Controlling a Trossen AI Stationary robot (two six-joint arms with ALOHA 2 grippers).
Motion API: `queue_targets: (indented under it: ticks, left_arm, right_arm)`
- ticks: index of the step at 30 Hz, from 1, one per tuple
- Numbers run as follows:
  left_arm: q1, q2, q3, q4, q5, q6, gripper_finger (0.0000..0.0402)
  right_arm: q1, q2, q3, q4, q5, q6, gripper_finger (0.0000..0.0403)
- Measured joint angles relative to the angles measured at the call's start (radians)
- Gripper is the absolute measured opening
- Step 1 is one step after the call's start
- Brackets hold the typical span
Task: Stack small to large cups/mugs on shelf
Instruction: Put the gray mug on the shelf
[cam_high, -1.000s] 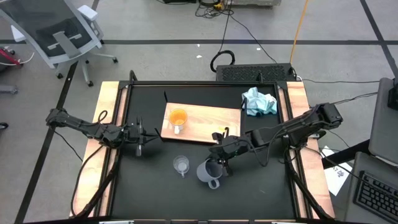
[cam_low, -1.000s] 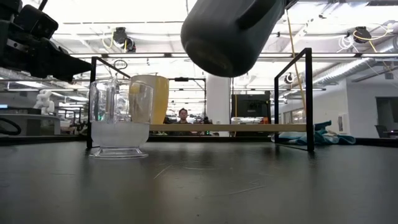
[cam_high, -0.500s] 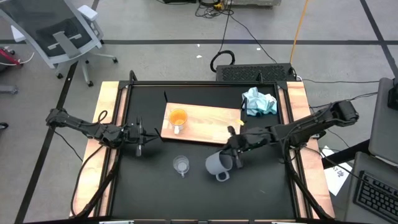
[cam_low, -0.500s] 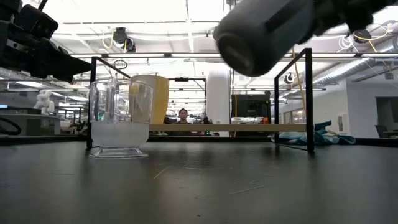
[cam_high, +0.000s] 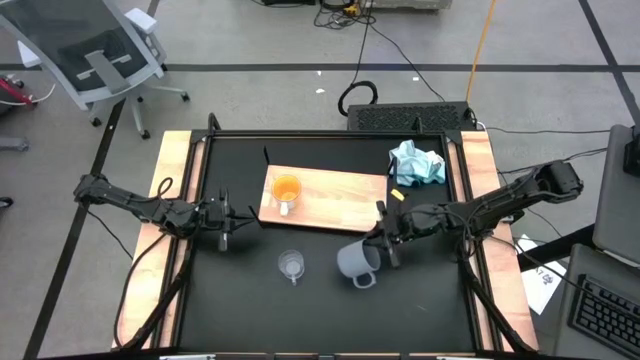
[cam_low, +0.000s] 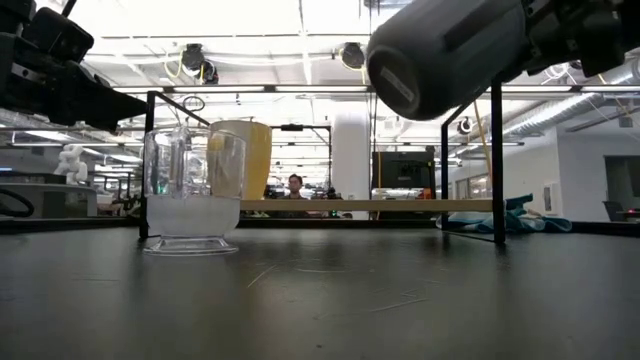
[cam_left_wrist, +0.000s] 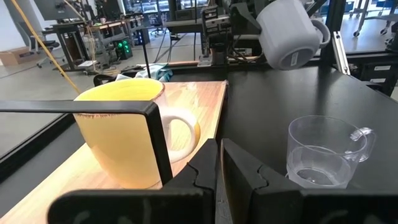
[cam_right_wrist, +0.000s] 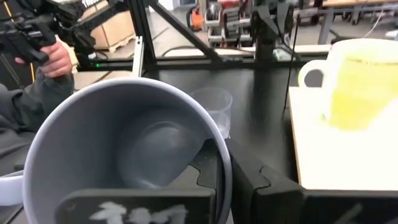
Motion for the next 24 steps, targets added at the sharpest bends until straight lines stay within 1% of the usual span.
queue_targets:
  ticks: [2, 7, 17, 22, 24]
  left_arm:
    - [0.000, 0.000, 0.000, 0.000, 0.000, 0.002, 0.0026]
    - [0.000, 0.000, 0.000, 0.000, 0.000, 0.002, 0.0026]
    - [0.000, 0.000, 0.000, 0.000, 0.000, 0.005, 0.0026]
    - [0.000, 0.000, 0.000, 0.000, -0.001, 0.005, 0.0026]
    - [0.000, 0.000, 0.000, 0.000, -0.001, 0.005, 0.0026]
  right_arm:
    - [-0.004, 0.000, 0.002, 0.015, 0.000, -0.007, 0.0004]
    - [-0.027, 0.008, 0.071, -0.051, -0.003, -0.042, 0.0004]
    - [-0.137, 0.014, 0.313, -0.481, -0.005, -0.059, 0.0004]
    - [-0.186, 0.044, 0.400, -0.610, -0.007, -0.050, 0.0004]
    - [-0.198, 0.069, 0.435, -0.636, -0.026, -0.049, 0.0004]
